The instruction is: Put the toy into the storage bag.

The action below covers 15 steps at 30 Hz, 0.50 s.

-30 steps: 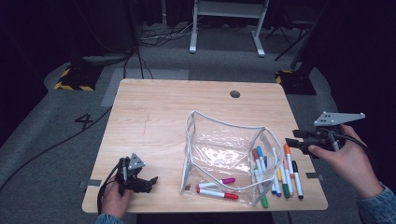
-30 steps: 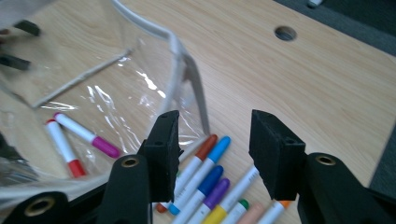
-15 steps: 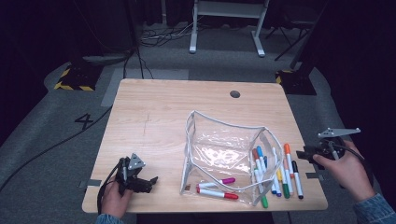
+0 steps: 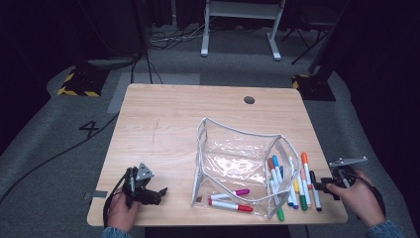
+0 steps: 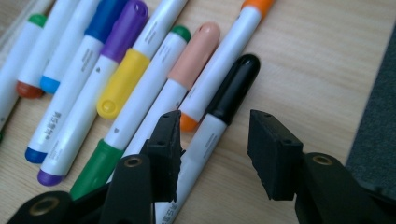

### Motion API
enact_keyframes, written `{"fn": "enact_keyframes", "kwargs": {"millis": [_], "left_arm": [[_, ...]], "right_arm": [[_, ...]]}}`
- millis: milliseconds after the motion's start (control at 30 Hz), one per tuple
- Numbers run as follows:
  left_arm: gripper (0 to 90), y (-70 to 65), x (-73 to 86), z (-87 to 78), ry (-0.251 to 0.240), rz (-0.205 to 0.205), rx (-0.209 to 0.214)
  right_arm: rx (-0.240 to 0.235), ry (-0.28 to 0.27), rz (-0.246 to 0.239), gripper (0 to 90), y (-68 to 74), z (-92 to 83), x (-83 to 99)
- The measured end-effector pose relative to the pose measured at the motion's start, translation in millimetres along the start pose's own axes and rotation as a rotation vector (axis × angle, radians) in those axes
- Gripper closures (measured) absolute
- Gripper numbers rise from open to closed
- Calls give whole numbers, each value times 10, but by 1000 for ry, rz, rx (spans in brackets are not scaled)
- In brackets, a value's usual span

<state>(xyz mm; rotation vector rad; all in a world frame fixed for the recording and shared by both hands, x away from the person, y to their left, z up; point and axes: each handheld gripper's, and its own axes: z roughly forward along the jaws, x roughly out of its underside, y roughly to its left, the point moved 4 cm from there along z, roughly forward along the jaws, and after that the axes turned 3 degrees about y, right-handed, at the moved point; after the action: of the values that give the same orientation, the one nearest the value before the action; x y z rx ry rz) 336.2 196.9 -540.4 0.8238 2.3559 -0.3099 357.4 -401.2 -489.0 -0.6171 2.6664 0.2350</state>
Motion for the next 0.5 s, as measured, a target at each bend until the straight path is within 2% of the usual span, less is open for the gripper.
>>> {"fn": "enact_keyframes", "kwargs": {"millis": [100,200,267,367,400,500], "left_arm": [[0,1,0,-1,1,1,-1],[0,1,0,-1,1,1,-2],[0,1,0,-1,1,1,-2],[0,1,0,-1,1,1,-2],[0,1,0,-1,1,1,-2],[0,0,0,-1,1,0,-2]], "right_arm": [[1,22,-1,561,-3,63,42],[25,47,16,605,-41,100,83],[36,44,20,614,-55,102,87],[50,53,45,658,-81,86,104],[55,56,62,707,-94,84,114],[57,67,74,736,-92,91,126]]}}
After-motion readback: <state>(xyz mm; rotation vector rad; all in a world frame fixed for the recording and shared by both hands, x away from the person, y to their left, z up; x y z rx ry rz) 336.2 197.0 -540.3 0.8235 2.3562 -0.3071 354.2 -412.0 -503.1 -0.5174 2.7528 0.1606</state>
